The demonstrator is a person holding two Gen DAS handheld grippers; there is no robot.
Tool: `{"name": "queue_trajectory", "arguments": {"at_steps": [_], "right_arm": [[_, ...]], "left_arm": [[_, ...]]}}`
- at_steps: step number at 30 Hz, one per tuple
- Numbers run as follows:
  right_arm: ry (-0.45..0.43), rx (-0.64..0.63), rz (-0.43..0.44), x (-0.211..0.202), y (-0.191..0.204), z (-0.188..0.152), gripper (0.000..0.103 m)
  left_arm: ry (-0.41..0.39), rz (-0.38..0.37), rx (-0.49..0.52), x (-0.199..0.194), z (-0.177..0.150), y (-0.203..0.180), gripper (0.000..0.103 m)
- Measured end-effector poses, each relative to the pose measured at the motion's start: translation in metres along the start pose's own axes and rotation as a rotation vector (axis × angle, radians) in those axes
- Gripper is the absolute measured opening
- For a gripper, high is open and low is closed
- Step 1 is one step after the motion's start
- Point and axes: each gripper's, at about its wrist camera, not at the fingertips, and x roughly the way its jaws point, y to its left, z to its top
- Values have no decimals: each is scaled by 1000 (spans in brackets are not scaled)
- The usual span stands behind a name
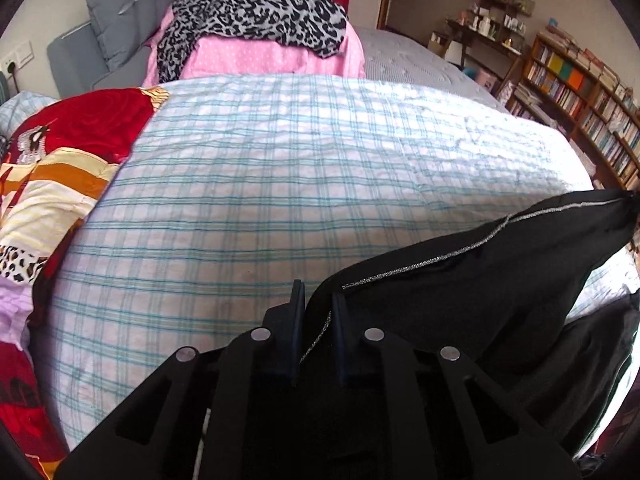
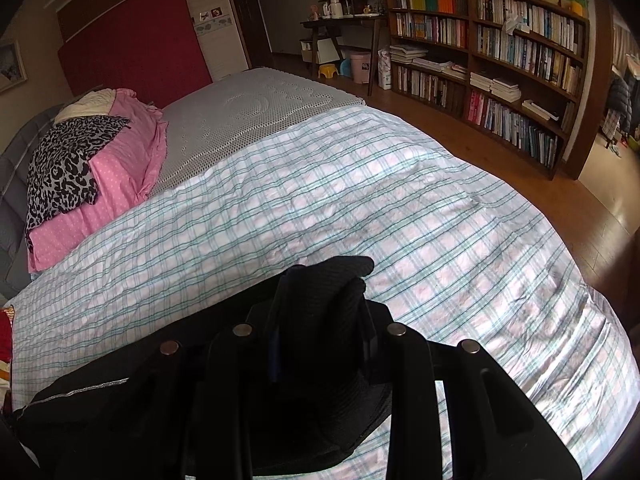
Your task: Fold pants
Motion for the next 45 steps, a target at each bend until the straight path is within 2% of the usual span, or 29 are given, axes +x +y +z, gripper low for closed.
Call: {"name": "queue_trajectory", "arguments": {"at_steps": [2,5,8,12,14,15,16,19,22,24,30,35,36,37,38,39,40,43,45], "right_arm": [[-9,16,12,-9,-8,-5,29],[-8,24,34,-21,-20,-18,29],[2,24,42,-29,-26,-36,29],[6,56,45,-38,-38,-54,29],[8,66,38,-43,-45,-60,29],[8,69,35,-46,-48,-63,29],[8,73,33,-49,-52,-65,29],[10,77,20,-56,-61,-72,29],[24,87,12,-54,-66,-78,29],[34,93,3,-49,-66,-80,29],[48,90,-20,-39,-60,-78,29],[58,67,-40,-31,-53,-70,29],[61,65,-44,-29,-52,-68,29],[63,62,-48,-27,-50,-67,29],[63,60,-50,-25,-48,-66,29],[64,58,-52,-23,-46,-65,29],[64,58,-53,-22,-44,-65,29],[61,58,-53,-19,-40,-63,29],[52,51,-48,-21,-38,-61,29]], "left_arm": [[-40,13,-19,-21,-6,3,6],[-77,-3,-42,-49,-17,6,5],[-55,-5,-20,-54,-29,1,6],[-10,-18,-31,-38,-35,1,8],[2,-39,-42,-28,-32,3,37],[2,-42,-46,-24,-30,4,75],[-9,-37,-45,-20,-29,5,83],[22,-26,-49,-3,-24,14,83],[55,-29,-33,14,-22,22,83],[98,-53,19,31,-21,21,83],[197,-60,175,79,-16,12,83],[246,-127,246,101,-11,-2,79],[246,-132,265,103,-10,-5,66],[244,-141,277,104,-9,-9,47],[242,-142,287,104,-8,-13,41],[242,-140,298,103,-7,-17,30],[242,-138,306,102,-6,-21,22],[223,-108,299,92,-6,-26,13],[186,-95,270,77,-4,-24,13]]}}
